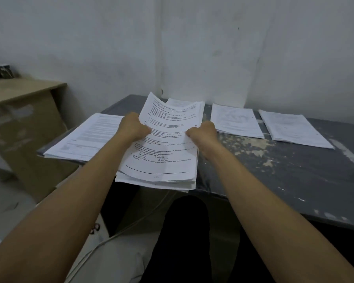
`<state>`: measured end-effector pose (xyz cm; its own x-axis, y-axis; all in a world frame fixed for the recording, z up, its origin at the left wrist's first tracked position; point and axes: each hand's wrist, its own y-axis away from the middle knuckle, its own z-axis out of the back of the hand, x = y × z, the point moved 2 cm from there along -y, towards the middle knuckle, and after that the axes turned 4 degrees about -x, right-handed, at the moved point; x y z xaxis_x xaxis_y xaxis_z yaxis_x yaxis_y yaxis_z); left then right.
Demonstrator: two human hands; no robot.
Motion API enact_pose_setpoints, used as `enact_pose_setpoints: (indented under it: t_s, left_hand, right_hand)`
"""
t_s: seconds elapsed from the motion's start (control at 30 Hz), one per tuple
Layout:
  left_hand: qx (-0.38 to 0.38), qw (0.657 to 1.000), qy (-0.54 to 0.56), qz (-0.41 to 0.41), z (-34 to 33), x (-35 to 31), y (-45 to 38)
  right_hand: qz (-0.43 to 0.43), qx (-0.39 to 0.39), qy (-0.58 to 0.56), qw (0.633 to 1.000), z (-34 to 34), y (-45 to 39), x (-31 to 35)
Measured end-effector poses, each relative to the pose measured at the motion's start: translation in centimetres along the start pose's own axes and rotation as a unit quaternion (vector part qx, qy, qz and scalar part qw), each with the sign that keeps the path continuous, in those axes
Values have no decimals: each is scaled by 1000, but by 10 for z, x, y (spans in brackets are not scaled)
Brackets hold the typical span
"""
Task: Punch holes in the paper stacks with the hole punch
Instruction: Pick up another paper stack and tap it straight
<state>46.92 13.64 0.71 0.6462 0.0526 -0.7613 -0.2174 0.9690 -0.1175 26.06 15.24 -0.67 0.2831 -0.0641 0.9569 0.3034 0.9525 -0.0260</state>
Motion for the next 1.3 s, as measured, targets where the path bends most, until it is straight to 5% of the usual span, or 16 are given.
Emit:
enact_pose_setpoints:
  t_s: [0.13, 0.33, 0.67, 0.93, 1.07, 1.2, 1.3]
  left_hand:
    - [-5, 994, -107, -18, -19, 17, 1]
    - [-7, 962, -267, -56, -48, 30, 5]
    - [41, 953, -301, 6, -46, 21, -10]
    - [76, 940, -331, -38, -43, 9, -14]
    - [45, 960, -276, -30, -45, 7, -11]
    - [-39, 992, -118, -11, -46, 6, -7]
    - [-34, 999, 26, 26, -41, 2, -6]
  right_hand:
    - [50, -29, 65, 996, -11, 12, -21]
    - [63, -35, 307, 949, -18, 16, -56]
    - [118, -33, 136, 983, -15, 18, -65]
    - [139, -29, 7, 990, -8, 24, -60]
    - [108, -79, -50, 990, 1, 21, -62]
    - [27, -98, -118, 988, 10, 17, -65]
    - [-69, -72, -190, 977, 24, 12, -59]
